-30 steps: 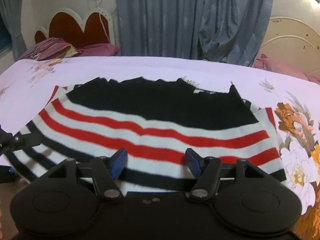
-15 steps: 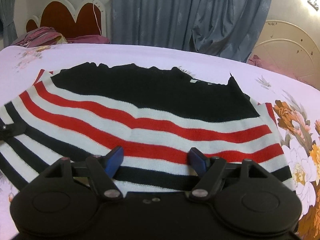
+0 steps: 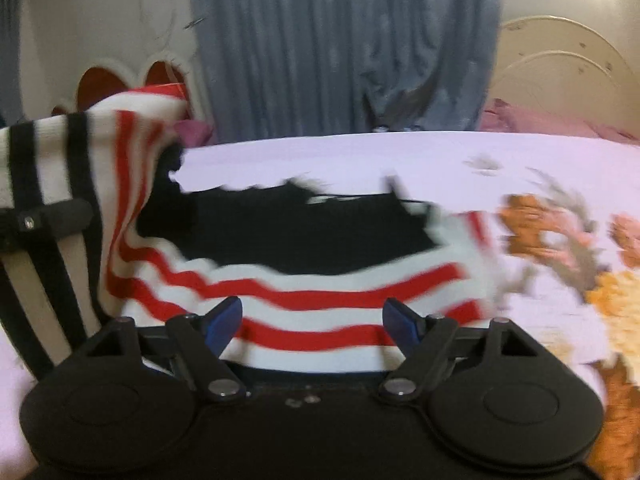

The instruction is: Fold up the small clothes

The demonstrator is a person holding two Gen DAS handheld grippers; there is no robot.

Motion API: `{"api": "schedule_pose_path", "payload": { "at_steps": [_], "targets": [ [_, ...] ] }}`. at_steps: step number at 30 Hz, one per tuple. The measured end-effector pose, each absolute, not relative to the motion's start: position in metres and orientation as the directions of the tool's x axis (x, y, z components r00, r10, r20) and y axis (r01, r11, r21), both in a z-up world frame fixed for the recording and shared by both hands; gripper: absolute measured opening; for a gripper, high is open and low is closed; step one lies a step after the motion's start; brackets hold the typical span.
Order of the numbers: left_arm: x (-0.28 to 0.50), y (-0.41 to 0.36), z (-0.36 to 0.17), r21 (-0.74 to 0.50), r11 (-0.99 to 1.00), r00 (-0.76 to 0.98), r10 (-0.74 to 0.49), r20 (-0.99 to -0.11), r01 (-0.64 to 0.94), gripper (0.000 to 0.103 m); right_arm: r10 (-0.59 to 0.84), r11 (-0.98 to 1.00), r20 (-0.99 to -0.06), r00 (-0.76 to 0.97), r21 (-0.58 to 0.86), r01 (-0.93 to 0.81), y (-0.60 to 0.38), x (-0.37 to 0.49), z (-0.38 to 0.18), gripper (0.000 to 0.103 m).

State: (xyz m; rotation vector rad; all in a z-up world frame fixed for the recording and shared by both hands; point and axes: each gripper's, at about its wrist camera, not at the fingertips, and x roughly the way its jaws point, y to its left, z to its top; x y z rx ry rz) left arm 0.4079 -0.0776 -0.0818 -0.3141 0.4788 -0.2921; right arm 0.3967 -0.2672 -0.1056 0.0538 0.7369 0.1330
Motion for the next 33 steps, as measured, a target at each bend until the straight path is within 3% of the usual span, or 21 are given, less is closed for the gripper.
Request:
{"api": "schedule_pose_path", "payload": {
  "at_steps": [4,6,8,9,10,12,17,23,27,31,32,33],
  "targets": [
    [0.413,-0.136,-0.106,-0.291,0.911,0.771,-0.405,-0.491,0.293,0.015,0.069,0.995,-0.676,0.734,0.102,0.0,-0.331,0.385,-0.103,0.076],
    [0.41,-0.161,-0.125,-0.214,0.924,0.74,-0.382,-0.553,0.317,0.016,0.047,0.993,-0.687,0.725,0.112,0.042,-0.355,0.381,-0.105,0.076],
    [0.398,-0.174,-0.131,-0.135,0.938,0.761,-0.34,-0.553,0.321,0.021,0.062,0.986,-0.693,0.718,0.153,0.062,-0.373,0.377,-0.106,0.076],
    [0.393,-0.178,-0.129,-0.114,0.937,0.765,-0.337,-0.549,0.331,0.033,0.086,0.98,-0.689,0.719,0.187,0.062,-0.381,0.375,-0.105,0.076],
    [0.389,-0.178,-0.125,-0.116,0.931,0.758,-0.349,-0.551,0.345,0.053,0.104,0.976,-0.686,0.721,0.211,0.059,-0.385,0.373,-0.104,0.076],
    [0.385,-0.179,-0.117,-0.129,0.917,0.738,-0.381,-0.557,0.377,0.072,0.157,0.963,-0.674,0.722,0.267,0.04,-0.388,0.376,-0.101,0.076],
    [0.357,-0.166,-0.097,-0.206,0.885,0.707,-0.459,-0.538,0.418,0.073,0.309,0.903,-0.644,0.7,0.43,-0.003,-0.383,0.392,-0.098,0.082],
    [0.334,-0.104,-0.083,-0.255,0.93,0.799,-0.359,-0.482,0.264,0.073,0.405,0.883,-0.683,0.607,0.466,-0.065,-0.349,0.41,-0.115,0.078],
    [0.342,-0.071,-0.087,-0.234,0.962,0.829,-0.245,-0.503,0.143,0.073,0.438,0.865,-0.715,0.545,0.499,-0.04,-0.337,0.425,-0.137,0.057],
    [0.363,-0.056,-0.102,-0.262,0.963,0.826,-0.203,-0.526,0.07,0.073,0.421,0.883,-0.727,0.542,0.465,-0.063,-0.32,0.429,-0.141,0.053],
    [0.365,-0.055,-0.104,-0.269,0.961,0.825,-0.2,-0.529,0.061,0.073,0.424,0.882,-0.723,0.545,0.466,-0.068,-0.318,0.429,-0.14,0.041],
    [0.359,-0.054,-0.104,-0.274,0.96,0.823,-0.201,-0.531,0.058,0.073,0.425,0.881,-0.719,0.55,0.467,-0.071,-0.316,0.429,-0.139,0.035]
  ]
}}
